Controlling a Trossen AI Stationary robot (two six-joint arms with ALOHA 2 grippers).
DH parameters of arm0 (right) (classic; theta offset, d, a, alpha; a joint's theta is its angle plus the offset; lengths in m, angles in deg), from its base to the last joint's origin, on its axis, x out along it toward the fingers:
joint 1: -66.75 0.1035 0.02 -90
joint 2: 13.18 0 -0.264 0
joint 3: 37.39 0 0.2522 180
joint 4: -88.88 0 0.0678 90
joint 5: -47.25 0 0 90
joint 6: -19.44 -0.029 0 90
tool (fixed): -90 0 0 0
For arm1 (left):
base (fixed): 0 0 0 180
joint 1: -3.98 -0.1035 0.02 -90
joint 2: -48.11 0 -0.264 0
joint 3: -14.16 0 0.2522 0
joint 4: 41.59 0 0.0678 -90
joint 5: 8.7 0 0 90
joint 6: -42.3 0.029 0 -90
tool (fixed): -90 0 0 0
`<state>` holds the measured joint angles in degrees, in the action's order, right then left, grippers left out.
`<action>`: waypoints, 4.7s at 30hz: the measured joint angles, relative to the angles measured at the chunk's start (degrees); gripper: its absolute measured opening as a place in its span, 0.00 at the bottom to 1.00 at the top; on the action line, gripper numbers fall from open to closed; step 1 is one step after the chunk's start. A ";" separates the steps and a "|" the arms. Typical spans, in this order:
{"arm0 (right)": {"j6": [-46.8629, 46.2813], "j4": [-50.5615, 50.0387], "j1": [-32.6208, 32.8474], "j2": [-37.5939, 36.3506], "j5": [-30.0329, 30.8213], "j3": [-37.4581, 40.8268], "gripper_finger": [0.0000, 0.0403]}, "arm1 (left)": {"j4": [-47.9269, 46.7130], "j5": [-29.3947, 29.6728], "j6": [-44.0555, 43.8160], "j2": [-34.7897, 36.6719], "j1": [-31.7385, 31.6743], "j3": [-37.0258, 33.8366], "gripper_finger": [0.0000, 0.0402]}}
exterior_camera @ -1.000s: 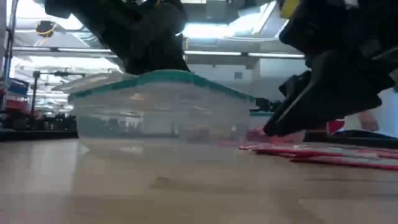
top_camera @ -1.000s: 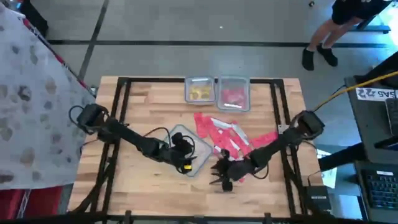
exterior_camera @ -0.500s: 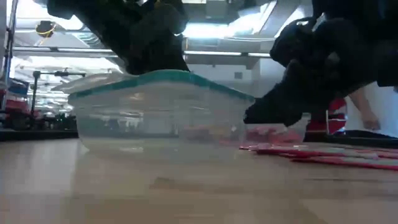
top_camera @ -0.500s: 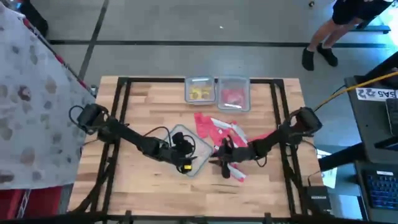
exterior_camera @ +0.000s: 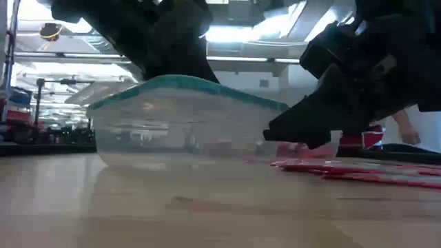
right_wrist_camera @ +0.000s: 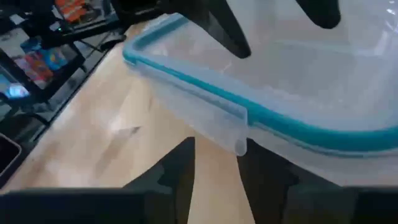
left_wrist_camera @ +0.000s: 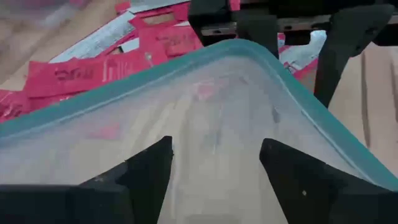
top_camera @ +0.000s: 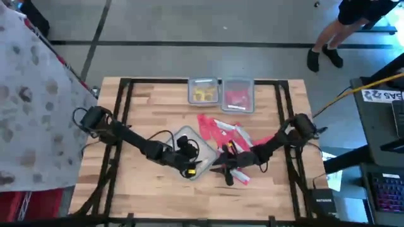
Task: Sort candy
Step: Open the rectangular transparent bin
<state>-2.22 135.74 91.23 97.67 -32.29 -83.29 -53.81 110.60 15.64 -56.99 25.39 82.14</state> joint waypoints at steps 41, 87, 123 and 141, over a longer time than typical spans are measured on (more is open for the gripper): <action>-38.05 -82.95 10.00 -15.45 30.54 -20.58 0.26 | 8.91 5.39 17.54 3.21 6.51 1.57 0.59; -13.00 -70.80 14.71 -15.31 23.51 -21.52 0.26 | 1.50 2.35 13.00 2.40 4.09 6.88 0.59; -11.26 3.97 9.25 0.66 27.80 10.27 0.55 | 2.43 -5.81 10.12 -3.89 -1.81 6.70 0.59; -4.53 12.02 2.87 0.87 17.51 10.90 0.55 | 3.23 -6.27 10.91 -3.76 -1.53 5.40 0.59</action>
<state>-6.75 147.76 94.11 98.54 -14.78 -72.38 -50.58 104.34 26.56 -60.75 23.86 87.54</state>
